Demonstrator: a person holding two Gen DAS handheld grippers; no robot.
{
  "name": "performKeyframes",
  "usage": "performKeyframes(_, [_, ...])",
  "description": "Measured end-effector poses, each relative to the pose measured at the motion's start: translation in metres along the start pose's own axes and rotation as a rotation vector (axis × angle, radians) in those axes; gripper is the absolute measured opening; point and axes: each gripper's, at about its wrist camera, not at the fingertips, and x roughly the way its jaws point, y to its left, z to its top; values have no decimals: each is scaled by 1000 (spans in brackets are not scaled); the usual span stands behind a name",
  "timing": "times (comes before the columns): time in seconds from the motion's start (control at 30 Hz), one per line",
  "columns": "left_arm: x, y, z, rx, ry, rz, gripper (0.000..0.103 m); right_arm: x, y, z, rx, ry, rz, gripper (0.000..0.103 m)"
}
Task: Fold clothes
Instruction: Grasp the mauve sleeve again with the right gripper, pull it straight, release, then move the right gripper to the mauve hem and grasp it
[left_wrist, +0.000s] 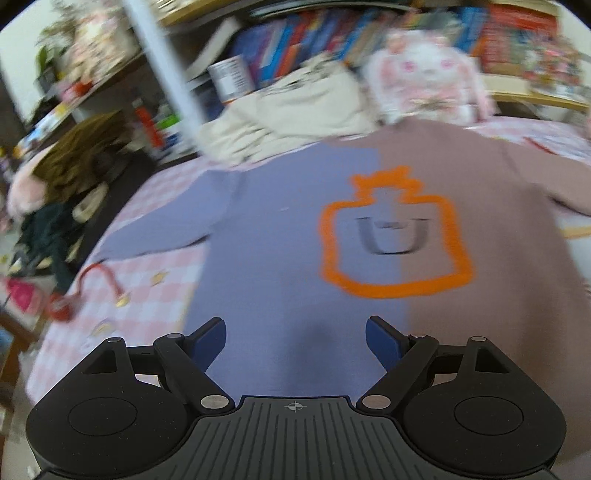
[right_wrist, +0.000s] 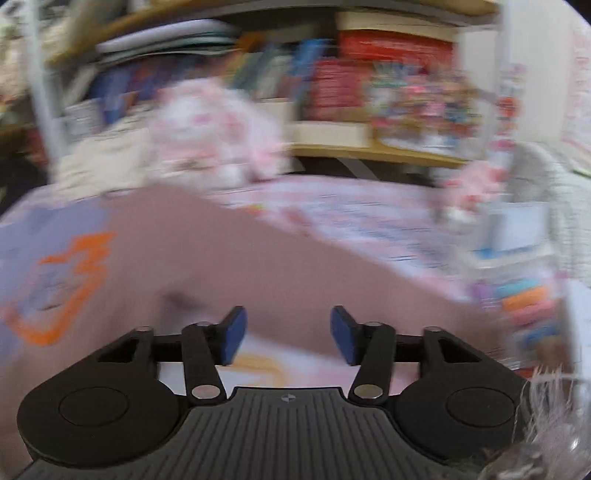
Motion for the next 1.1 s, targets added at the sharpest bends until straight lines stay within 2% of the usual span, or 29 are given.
performKeyframes(0.13, [7,23,-1,-53,22,59,85,-8,36,-9,-60,43,170,69])
performKeyframes(0.2, [7,31,-3,-65,29,74,85,-6,51,-14,-110,69,203,70])
performKeyframes(0.4, [7,44,-12,-111,56,82,85,1,60,-21,-135,130,213,71])
performKeyframes(0.73, [12,60,-22,-213,93,12,85,3,55,-37,-126,200,249,70])
performKeyframes(0.9, [20,68,-26,-247,136,-13,85,5,60,-43,-133,241,300,63])
performKeyframes(0.93, [21,69,-27,-253,139,-20,85,5,61,-44,-133,251,313,57])
performKeyframes(1.1, [24,73,-29,-277,152,-44,85,3,66,-46,-154,255,330,50])
